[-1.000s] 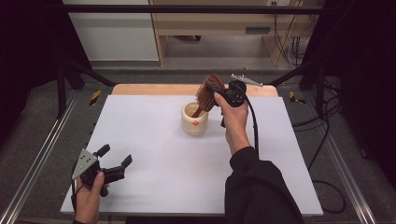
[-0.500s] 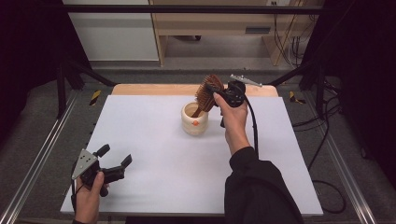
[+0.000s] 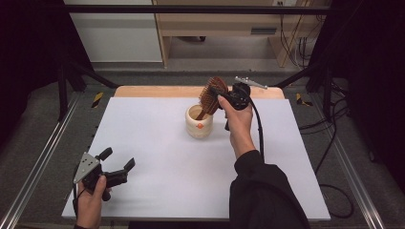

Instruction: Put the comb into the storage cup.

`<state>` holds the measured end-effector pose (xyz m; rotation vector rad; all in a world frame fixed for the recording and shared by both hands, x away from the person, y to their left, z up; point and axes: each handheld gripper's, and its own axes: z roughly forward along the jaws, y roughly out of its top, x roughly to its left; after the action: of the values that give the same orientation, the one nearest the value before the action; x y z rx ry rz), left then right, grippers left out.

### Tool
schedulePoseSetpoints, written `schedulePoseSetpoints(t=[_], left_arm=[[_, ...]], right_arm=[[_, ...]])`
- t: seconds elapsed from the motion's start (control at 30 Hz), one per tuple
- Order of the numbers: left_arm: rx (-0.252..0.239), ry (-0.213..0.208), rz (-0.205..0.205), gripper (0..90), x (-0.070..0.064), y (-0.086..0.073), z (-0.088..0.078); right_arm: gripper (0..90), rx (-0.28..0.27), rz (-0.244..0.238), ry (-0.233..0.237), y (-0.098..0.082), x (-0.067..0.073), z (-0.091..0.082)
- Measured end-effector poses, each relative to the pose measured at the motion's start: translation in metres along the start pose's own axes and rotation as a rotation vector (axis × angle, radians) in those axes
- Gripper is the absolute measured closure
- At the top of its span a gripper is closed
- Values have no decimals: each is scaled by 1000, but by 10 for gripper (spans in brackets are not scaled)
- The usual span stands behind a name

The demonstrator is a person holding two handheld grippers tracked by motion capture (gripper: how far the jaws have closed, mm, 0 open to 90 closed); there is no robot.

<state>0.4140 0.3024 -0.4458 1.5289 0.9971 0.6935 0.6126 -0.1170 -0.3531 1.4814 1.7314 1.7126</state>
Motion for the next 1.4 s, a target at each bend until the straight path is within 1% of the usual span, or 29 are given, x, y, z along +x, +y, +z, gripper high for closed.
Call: schedulePoseSetpoints(t=[0.93, 1.13, 1.4], left_arm=[[4, -3, -1, 18, 0, 0, 0], [4, -4, -1, 18, 0, 0, 0], [5, -6, 0, 18, 0, 0, 1]], right_arm=[[517, 4, 3, 11, -3, 1, 3], [517, 4, 16, 15, -3, 1, 5], [517, 9, 21, 13, -5, 0, 7]])
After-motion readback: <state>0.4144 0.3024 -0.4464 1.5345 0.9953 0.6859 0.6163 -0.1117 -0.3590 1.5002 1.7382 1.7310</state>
